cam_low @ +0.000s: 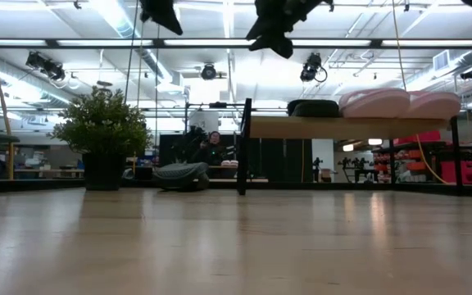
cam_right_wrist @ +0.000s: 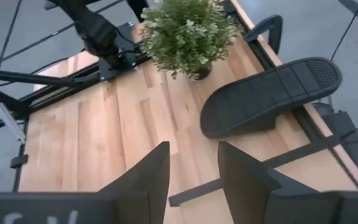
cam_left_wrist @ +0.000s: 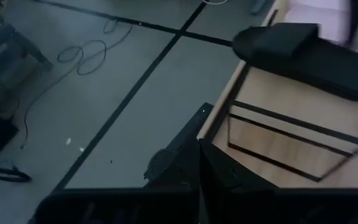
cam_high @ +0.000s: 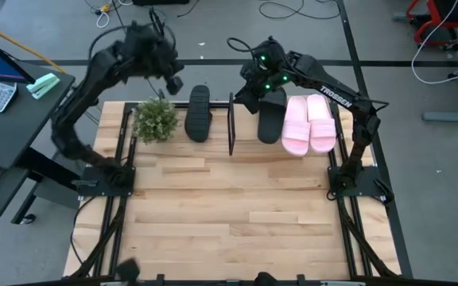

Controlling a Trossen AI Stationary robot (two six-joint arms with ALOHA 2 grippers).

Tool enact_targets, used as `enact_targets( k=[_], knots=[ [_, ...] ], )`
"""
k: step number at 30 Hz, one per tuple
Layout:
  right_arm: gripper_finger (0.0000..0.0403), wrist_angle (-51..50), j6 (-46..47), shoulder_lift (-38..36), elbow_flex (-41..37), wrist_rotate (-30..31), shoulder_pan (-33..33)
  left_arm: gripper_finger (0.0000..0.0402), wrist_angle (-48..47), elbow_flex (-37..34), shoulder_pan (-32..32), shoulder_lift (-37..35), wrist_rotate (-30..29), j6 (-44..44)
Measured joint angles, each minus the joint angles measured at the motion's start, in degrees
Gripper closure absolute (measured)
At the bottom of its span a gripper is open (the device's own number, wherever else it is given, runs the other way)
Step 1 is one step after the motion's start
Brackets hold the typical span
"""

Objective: Pick and place slides into the shelf
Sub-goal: Put the black slipper on the shelf

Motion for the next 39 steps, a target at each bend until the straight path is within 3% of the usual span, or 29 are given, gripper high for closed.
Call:
enact_targets(
  k=[10, 14, 18, 29, 39],
  knots=[
    [0.0263, -1.59, -0.20, -0.75, 0.00, 3.68, 3.02, 0.0391, -1.71, 8.88, 6.88, 19.32, 4.92, 7.17],
    [0.0263, -2.82, -2.43, -0.83, 0.00, 3.44, 3.31, 0.0397, -2.49, 10.74, 10.06, 26.07, 10.24, 8.17],
    [0.0263, -2.99, -5.34, -0.83, 0.00, 1.86, 3.31, 0.0392, -4.93, 14.99, 14.01, 31.94, 18.23, 5.46],
    [0.0264, -2.82, -10.96, -0.83, 0.00, 1.57, 3.57, 0.0392, -4.93, 26.03, 20.97, 40.85, 19.00, -9.42],
    [0.0263, -2.74, -8.89, -0.83, 0.00, 1.62, 3.53, 0.0369, -0.66, 27.68, 22.93, 46.62, 23.56, -15.86]
  ],
)
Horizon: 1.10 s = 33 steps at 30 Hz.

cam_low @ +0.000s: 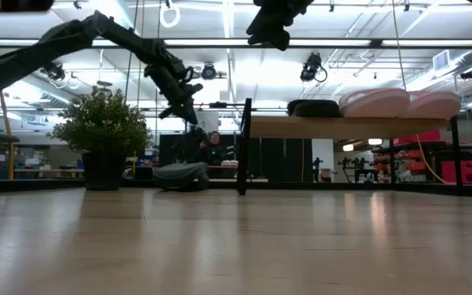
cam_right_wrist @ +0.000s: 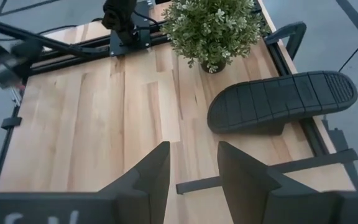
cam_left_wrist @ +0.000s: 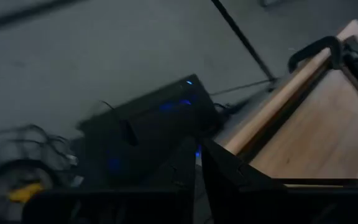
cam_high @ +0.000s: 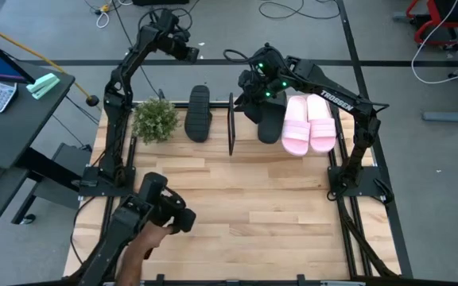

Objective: Pick and place slides into the shelf
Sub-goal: Put the black slipper on the shelf

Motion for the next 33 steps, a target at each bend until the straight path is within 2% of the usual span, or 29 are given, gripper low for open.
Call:
enact_targets(
  k=[11, 22, 28, 33],
  knots=[
    [0.0263, 0.33, 5.76, 0.00, 0.00, 0.26, 0.04, 0.0326, -4.04, -0.15, 3.37, 5.41, 7.93, -2.96],
    [0.0263, 0.43, 7.99, 0.00, 0.00, 0.26, 0.04, 0.0250, -4.41, -0.14, 4.27, 8.09, 9.77, -7.52],
    [0.0263, 0.44, 8.41, 0.00, 0.00, 0.26, 0.04, 0.0203, -8.70, -0.20, 3.65, 10.20, 10.31, -7.29],
    [0.0263, 0.44, 8.39, 0.00, 0.00, 0.24, 0.06, 0.0180, -8.98, -0.20, 3.26, 12.08, 12.01, -7.27]
  ],
)
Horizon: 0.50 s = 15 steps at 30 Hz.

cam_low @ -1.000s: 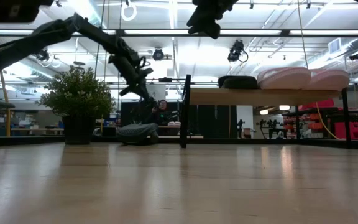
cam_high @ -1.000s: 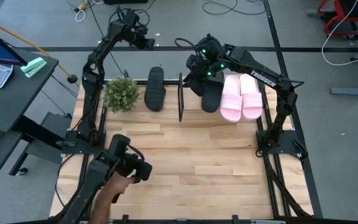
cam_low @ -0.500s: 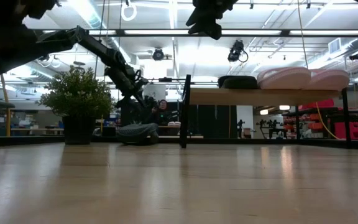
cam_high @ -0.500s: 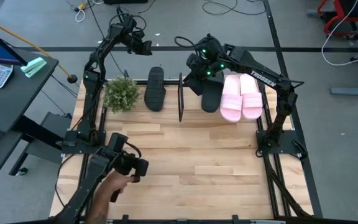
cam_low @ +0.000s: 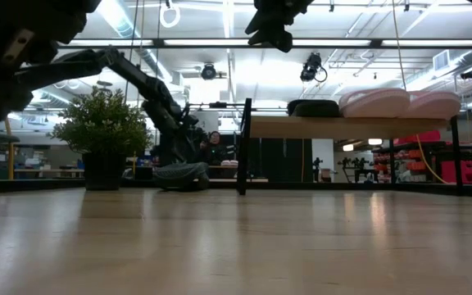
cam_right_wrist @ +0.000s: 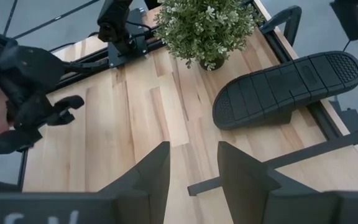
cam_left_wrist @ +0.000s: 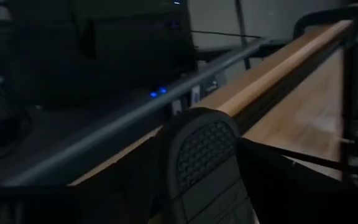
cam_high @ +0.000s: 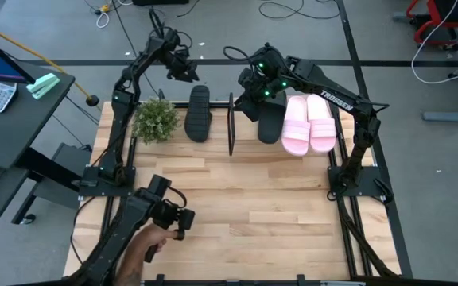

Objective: Pick and place slides into the shelf
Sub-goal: Put the black slipper on the shelf

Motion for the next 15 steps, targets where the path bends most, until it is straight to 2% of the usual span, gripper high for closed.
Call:
enact_targets(
  k=[4, 15],
  knots=[
    [0.0263, 0.00, -0.40, 0.00, 0.00, -0.02, 0.00, 0.0175, -0.73, 0.00, -0.12, 1.12, 3.69, 1.92],
    [0.0263, 0.00, -1.01, 0.00, 0.00, -0.04, 0.00, 0.0175, -2.54, 0.00, 0.30, 3.80, 3.98, 5.78]
  ],
)
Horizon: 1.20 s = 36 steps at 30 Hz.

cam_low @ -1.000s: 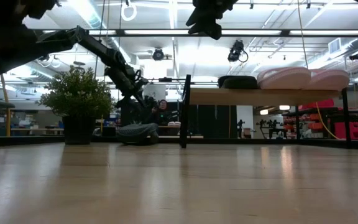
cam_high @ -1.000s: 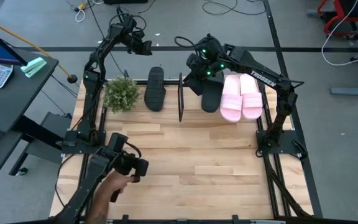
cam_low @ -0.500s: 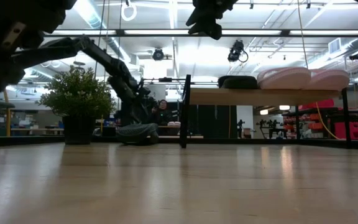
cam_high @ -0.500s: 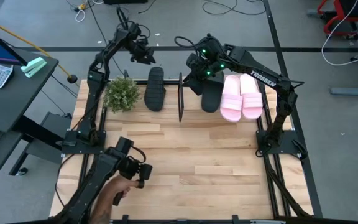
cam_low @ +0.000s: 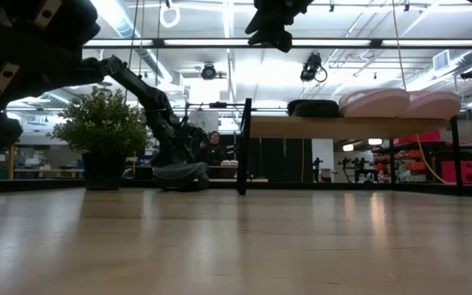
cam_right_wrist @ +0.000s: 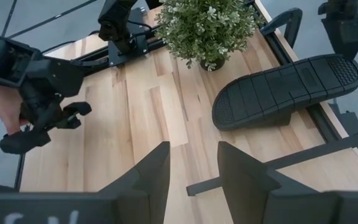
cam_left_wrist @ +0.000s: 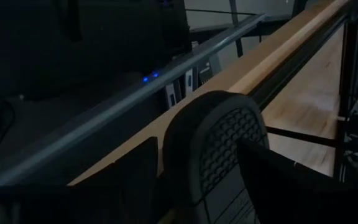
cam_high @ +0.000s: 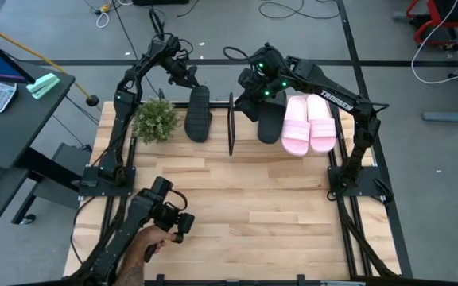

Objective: Pick and place slides into the shelf
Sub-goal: Put the black slipper on the shelf

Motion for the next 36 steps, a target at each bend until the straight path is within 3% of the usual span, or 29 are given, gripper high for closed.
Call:
enact_targets(
  k=[6, 11, 14, 18, 20, 28, 36],
  knots=[
    [0.0263, 0.00, -0.08, 0.00, 0.00, 0.00, 0.00, 0.0175, -1.28, 0.00, -0.27, 1.62, 6.30, 0.23],
    [0.0263, 0.00, -0.10, 0.00, 0.00, 0.00, 0.00, 0.0194, 0.83, 0.00, -1.11, 1.68, 6.48, 3.53],
    [0.0263, 0.00, -0.10, 0.00, 0.00, 0.02, 0.00, 0.0242, 1.68, 0.00, -1.15, 1.68, 8.31, 3.73],
    [0.0263, 0.00, -0.11, 0.00, 0.00, 0.10, -0.04, 0.0352, 1.72, 0.00, -1.34, 1.68, 9.50, 5.97],
    [0.0263, 0.00, -0.25, 0.00, 0.00, 1.16, -0.04, 0.0384, 1.60, 0.00, -1.50, 1.68, 10.56, 6.74],
    [0.0263, -0.01, -0.61, 0.02, 0.00, 2.78, -0.17, 0.0399, 2.28, 0.33, -2.20, 1.37, 22.45, 8.16],
    [0.0263, 0.00, -1.46, 0.02, 0.00, 2.82, -0.15, 0.0395, 6.18, 0.24, -1.84, -1.14, 23.49, 3.83]
  ],
)
